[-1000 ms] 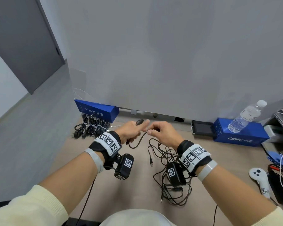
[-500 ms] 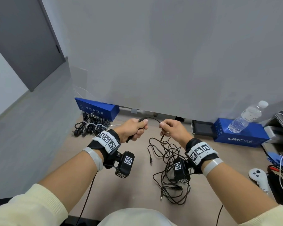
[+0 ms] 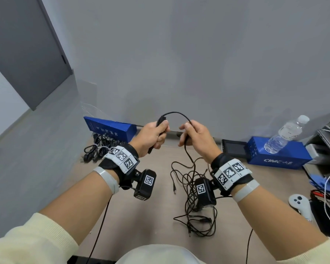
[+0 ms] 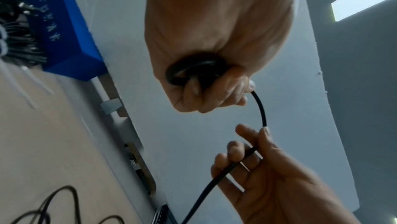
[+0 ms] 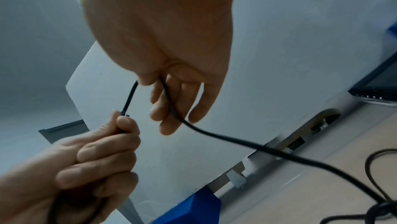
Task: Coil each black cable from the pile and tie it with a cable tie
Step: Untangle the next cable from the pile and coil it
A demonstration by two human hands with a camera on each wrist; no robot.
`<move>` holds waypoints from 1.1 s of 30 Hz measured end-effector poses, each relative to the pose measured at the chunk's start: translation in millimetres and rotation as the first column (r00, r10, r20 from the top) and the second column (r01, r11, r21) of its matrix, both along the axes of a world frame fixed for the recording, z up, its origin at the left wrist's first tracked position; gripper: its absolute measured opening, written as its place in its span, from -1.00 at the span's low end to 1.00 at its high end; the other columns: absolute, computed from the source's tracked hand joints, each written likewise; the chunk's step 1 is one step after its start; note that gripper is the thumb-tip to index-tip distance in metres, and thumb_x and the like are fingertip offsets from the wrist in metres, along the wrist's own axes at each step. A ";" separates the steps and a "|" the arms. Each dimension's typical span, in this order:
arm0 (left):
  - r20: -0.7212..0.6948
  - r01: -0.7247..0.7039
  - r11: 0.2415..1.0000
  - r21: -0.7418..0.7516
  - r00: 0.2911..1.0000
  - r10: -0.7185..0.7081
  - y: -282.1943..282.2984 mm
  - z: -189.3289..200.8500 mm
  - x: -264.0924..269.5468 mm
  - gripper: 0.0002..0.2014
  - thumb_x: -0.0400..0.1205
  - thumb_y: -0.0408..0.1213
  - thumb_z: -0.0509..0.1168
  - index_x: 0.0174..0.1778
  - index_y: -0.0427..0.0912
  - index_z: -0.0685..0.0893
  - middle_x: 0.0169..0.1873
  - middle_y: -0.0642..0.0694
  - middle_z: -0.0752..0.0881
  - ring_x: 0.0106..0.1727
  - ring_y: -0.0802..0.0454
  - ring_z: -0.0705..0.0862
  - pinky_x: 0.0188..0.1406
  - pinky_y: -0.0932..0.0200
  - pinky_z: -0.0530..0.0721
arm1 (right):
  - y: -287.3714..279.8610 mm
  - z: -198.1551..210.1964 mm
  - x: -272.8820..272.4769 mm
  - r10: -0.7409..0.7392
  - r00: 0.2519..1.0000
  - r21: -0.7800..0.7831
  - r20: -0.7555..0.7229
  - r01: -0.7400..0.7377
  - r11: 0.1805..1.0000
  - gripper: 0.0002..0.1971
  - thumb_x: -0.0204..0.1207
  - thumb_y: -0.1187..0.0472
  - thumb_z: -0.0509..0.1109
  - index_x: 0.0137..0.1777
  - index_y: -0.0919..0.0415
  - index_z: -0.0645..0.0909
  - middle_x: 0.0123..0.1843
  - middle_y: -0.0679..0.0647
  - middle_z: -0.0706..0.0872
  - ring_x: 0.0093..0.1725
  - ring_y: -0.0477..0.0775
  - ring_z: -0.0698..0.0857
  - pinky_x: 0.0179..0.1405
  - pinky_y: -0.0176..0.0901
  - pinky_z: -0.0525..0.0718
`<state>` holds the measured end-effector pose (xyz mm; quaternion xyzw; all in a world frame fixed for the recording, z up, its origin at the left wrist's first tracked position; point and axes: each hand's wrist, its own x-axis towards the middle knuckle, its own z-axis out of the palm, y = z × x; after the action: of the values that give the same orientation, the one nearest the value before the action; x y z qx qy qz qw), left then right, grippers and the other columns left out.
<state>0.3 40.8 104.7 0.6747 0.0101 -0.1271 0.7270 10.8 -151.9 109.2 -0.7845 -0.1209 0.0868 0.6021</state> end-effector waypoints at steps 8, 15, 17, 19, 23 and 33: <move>-0.095 -0.150 0.986 -0.077 0.985 0.143 -7.6 -3.9 -5.2 -0.68 0.66 0.00 0.41 0.01 -0.22 0.61 -0.57 0.02 0.34 -0.61 0.10 0.24 -0.61 0.22 0.23 | 16.4 -17.2 -10.7 0.052 0.997 -0.269 -0.063 -0.068 0.961 -0.60 0.76 0.10 0.09 -0.14 0.25 0.68 -0.53 0.05 0.54 -0.60 -0.07 0.44 -0.48 -0.15 0.43; -0.157 -0.284 0.958 0.023 0.946 0.284 -13.5 -12.0 -6.5 -0.69 0.70 -0.03 0.36 -0.16 -0.21 0.74 -0.59 0.06 0.49 -0.52 0.09 0.32 -0.47 0.17 0.27 | 30.2 -16.8 -25.4 0.328 0.942 -0.424 -0.066 -0.324 0.846 -0.57 0.81 0.06 0.08 -0.06 0.23 0.73 -0.45 0.04 0.54 -0.58 -0.22 0.47 -0.40 -0.24 0.42; -0.148 -0.321 0.947 0.030 0.935 0.321 -11.9 -13.2 -6.1 -0.68 0.71 0.03 0.32 -0.25 -0.10 0.70 -0.40 0.02 0.67 -0.32 0.07 0.55 -0.31 0.14 0.44 | 29.6 -23.3 -26.7 0.334 0.940 -0.439 -0.062 -0.326 0.837 -0.58 0.81 0.05 0.07 -0.02 0.20 0.73 -0.44 0.01 0.56 -0.58 -0.23 0.49 -0.38 -0.21 0.46; -0.197 -0.345 0.937 -0.055 0.924 0.328 -7.9 -9.3 -3.7 -0.68 0.74 0.04 0.27 -0.22 -0.08 0.64 -0.30 -0.03 0.77 -0.21 0.02 0.73 -0.16 0.06 0.61 | 26.5 -34.2 -30.6 0.362 0.926 -0.441 -0.109 -0.372 0.817 -0.60 0.81 0.02 0.07 0.02 0.16 0.72 -0.41 0.00 0.62 -0.49 -0.12 0.57 -0.32 -0.19 0.55; -0.267 -0.446 0.847 -0.289 0.887 0.376 4.6 4.9 1.7 -0.66 0.72 0.08 0.28 -0.24 -0.08 0.55 -0.59 0.04 0.48 -0.59 0.10 0.48 -0.52 0.19 0.53 | 11.3 -55.9 -33.6 0.437 0.882 -0.548 -0.177 -0.457 0.700 -0.66 0.78 -0.01 0.17 -0.06 0.06 0.72 -0.31 -0.05 0.67 -0.31 -0.12 0.60 -0.15 -0.16 0.57; -0.090 -0.362 0.926 0.111 0.924 0.372 22.8 -0.4 0.0 -0.69 0.74 -0.02 0.29 -0.19 -0.16 0.62 -0.60 0.04 0.38 -0.58 0.10 0.29 -0.64 0.24 0.29 | -36.1 -54.1 -7.6 -0.065 0.996 -0.419 -0.056 0.035 0.907 -0.74 0.72 0.27 0.26 -0.14 0.20 0.73 -0.29 0.12 0.78 -0.26 -0.01 0.72 -0.01 0.05 0.69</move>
<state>0.3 63.5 104.3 0.6856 0.1819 -0.0246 0.7045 3.2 -187.9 55.1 -0.8945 -0.0586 0.1223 0.4260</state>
